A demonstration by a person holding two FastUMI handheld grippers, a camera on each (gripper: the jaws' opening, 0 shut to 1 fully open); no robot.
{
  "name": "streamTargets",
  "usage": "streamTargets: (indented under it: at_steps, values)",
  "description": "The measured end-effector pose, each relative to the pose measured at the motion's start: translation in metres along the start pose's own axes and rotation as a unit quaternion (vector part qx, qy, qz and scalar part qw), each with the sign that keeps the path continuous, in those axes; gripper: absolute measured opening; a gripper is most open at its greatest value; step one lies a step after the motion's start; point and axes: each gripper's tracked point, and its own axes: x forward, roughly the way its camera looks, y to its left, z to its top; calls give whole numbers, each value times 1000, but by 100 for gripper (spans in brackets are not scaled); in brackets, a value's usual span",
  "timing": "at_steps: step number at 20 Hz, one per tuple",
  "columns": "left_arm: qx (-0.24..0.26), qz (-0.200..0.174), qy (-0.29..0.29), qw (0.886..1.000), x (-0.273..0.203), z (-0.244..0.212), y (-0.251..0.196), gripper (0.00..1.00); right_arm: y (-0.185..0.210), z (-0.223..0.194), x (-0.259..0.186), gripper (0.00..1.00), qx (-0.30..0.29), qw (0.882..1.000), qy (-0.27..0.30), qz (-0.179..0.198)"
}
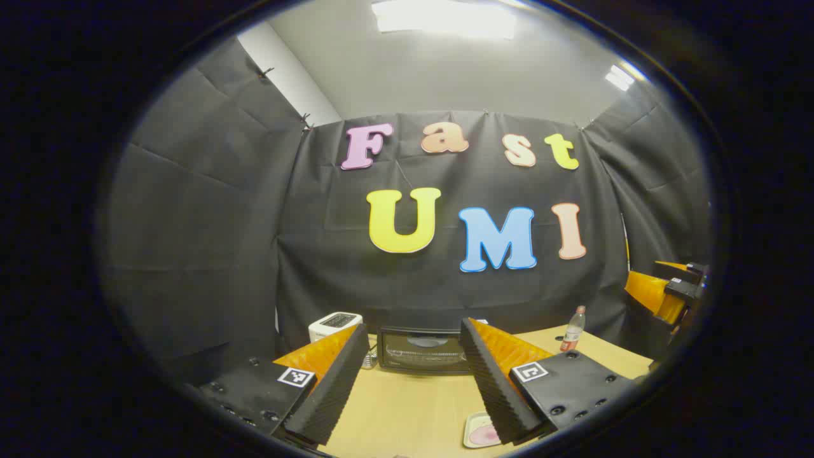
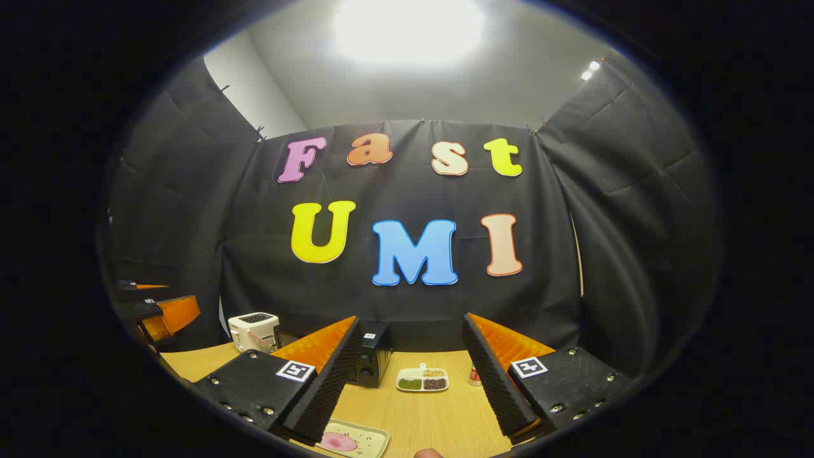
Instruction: Open the electric oven with the left hand, put the food in, and close the electric oven.
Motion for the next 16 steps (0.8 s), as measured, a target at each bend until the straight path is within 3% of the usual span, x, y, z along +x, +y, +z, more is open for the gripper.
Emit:
streamTargets:
  at_steps: [6,16]
  values:
    - [-13,2,-6,1000,2,4,1,100,-5,3,-3,97,-6,1000,0,-4]
    - [8,-9,-10,1000,8,6,-21,100,-18,-3,-4,97,-1,1000,-1,-13]
